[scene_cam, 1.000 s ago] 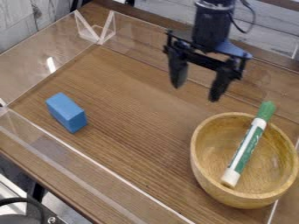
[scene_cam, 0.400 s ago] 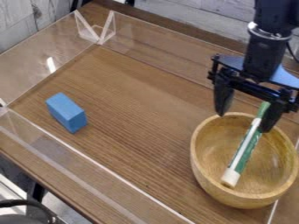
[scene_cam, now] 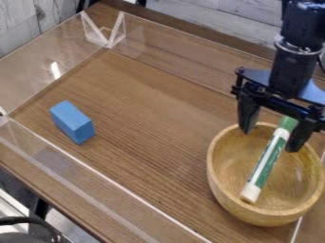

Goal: Remove the green marker from inside the brown bowl and put it on the table

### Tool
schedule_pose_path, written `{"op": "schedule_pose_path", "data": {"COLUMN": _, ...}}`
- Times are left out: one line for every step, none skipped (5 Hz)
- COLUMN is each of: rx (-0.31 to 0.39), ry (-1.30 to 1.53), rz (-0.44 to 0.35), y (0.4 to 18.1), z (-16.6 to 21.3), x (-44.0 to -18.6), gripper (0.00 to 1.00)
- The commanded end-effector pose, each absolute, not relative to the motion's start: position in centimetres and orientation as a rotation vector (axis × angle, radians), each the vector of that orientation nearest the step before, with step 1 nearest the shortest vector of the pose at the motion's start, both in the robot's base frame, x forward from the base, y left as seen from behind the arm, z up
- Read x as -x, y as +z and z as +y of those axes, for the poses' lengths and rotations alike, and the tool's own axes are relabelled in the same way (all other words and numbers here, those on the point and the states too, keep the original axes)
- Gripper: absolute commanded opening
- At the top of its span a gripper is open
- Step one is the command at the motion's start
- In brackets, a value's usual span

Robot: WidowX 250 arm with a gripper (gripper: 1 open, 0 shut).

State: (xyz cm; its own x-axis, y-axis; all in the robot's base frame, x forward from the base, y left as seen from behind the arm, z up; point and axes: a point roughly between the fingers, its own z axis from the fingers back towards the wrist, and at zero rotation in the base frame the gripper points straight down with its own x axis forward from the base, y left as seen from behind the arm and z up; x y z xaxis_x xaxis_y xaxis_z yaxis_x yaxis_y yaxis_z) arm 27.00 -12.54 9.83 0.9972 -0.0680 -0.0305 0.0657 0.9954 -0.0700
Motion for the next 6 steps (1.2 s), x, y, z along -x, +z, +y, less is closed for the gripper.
{"op": "schedule_pose_path", "data": {"rx": 0.104, "ry": -0.083, "rz": -0.055, "y": 12.09, "z": -13.08, "x": -27.26, "gripper": 1.00}}
{"op": "schedule_pose_path", "data": {"rx": 0.108, "ry": -0.091, "rz": -0.072, "y": 12.02, "z": -13.05, "x": -27.34, "gripper": 1.00}}
{"op": "schedule_pose_path", "data": {"rx": 0.114, "ry": -0.097, "rz": -0.090, "y": 11.85, "z": -12.90, "x": -27.52, "gripper": 1.00}}
{"op": "schedule_pose_path", "data": {"rx": 0.118, "ry": -0.100, "rz": -0.103, "y": 11.77, "z": -12.87, "x": -27.68, "gripper": 1.00}}
{"op": "schedule_pose_path", "data": {"rx": 0.122, "ry": -0.102, "rz": -0.116, "y": 11.66, "z": -12.79, "x": -27.87, "gripper": 1.00}}
{"op": "schedule_pose_path", "data": {"rx": 0.125, "ry": -0.105, "rz": -0.125, "y": 11.57, "z": -12.72, "x": -28.02, "gripper": 1.00}}
